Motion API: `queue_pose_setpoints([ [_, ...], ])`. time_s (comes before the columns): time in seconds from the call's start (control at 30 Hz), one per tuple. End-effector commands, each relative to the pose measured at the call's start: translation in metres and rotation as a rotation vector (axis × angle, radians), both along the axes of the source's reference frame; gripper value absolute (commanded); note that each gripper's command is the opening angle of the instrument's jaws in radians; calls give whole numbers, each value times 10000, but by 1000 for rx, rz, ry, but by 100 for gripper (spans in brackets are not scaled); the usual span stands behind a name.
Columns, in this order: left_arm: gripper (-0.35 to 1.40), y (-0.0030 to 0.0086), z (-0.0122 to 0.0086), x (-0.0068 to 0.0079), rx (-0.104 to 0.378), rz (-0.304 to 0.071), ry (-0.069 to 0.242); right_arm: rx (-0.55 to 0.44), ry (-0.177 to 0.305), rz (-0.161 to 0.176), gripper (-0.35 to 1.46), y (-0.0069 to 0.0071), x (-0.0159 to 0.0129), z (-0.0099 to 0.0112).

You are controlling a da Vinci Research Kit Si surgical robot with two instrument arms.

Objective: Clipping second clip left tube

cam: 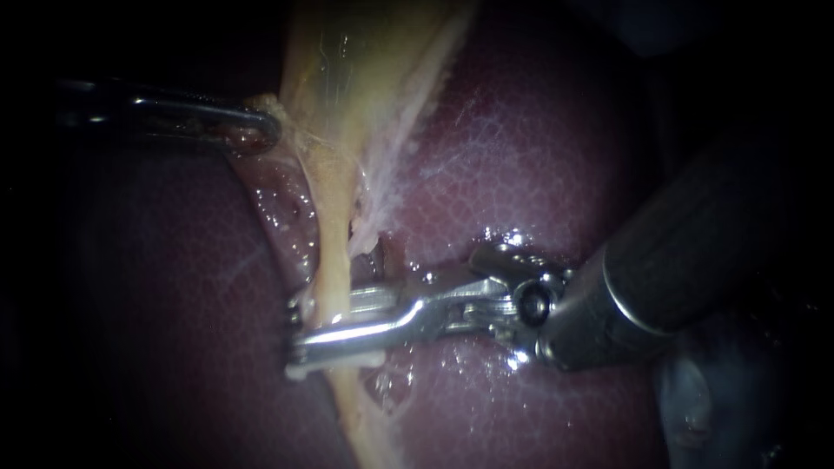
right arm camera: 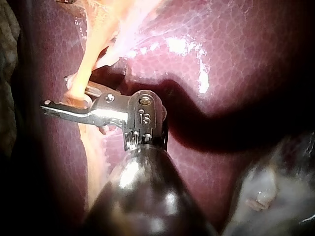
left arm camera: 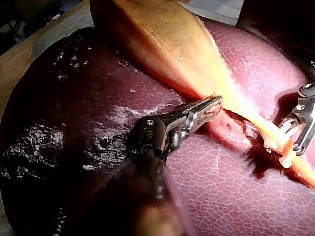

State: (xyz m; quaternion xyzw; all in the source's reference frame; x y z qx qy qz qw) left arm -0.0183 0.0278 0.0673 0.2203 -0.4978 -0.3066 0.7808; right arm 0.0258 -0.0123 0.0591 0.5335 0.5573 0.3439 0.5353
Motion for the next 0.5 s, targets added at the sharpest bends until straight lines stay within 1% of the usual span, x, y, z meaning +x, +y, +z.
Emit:
queue_pose_setpoints([
  [0.03, -35, 0, 0, 0, 0, 0, 0, 0, 0, 0, 45, 0, 0, 1],
  [0.13, -35, 0, 0, 0, 0, 0, 0, -1, -1, 1, 45, 0, 0, 3],
  [0.23, -35, 0, 0, 0, 0, 0, 0, -4, -3, 1, 45, 0, -2, 11],
  [0.37, -35, 0, 0, 1, 0, 1, 0, -28, 24, -50, 48, -2, -8, 29],
  [0.47, -35, -1, 0, 2, 0, 1, 0, -77, -12, -51, 48, -3, -16, 41],
  [0.5, -35, 0, 0, 2, 0, 1, 0, -96, -36, -52, 48, -2, -20, 44],
])
